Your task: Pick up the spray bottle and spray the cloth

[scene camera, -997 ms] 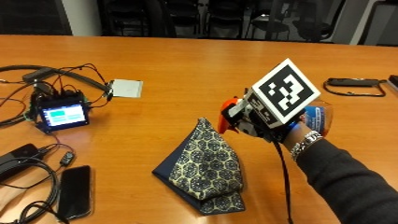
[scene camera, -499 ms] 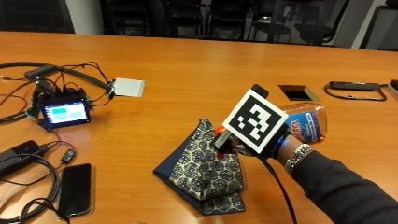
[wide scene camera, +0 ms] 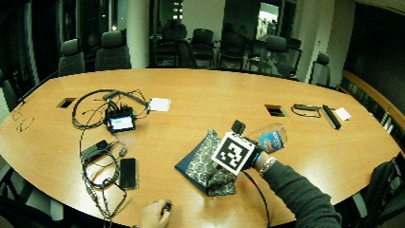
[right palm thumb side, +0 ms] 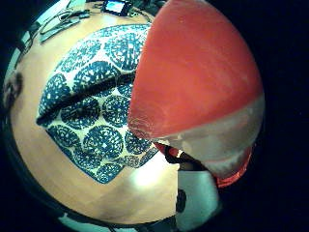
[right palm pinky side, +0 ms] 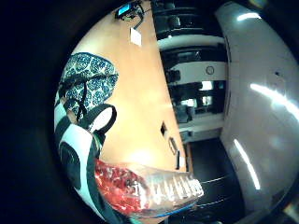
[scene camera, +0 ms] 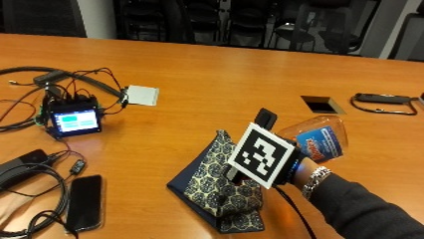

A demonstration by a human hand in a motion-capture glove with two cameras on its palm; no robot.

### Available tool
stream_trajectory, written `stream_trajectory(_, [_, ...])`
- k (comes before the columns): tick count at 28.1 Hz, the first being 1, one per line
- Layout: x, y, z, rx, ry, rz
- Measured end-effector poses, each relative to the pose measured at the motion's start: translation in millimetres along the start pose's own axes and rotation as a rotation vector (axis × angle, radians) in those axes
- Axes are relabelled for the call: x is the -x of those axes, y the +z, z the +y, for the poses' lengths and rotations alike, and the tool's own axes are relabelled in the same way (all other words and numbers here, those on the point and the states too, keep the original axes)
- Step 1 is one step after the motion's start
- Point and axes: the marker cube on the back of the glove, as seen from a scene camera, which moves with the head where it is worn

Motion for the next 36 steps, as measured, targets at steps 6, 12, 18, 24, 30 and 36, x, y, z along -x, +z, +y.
stream_trajectory(6, [-26, -14, -10, -0.058, 0.107, -0.061])
stream_trajectory(12, [-63, -38, -30, -0.138, 0.300, -0.218])
stream_trajectory(18, [-92, -70, -65, -0.294, 0.504, -0.505])
stream_trajectory(24, [-112, -76, -87, -0.399, 0.706, -0.839])
stream_trajectory(30, [-122, -59, -108, -0.477, 0.925, -1.142])
stream_trajectory(36, [-94, -9, -111, -0.479, 1.110, -1.283])
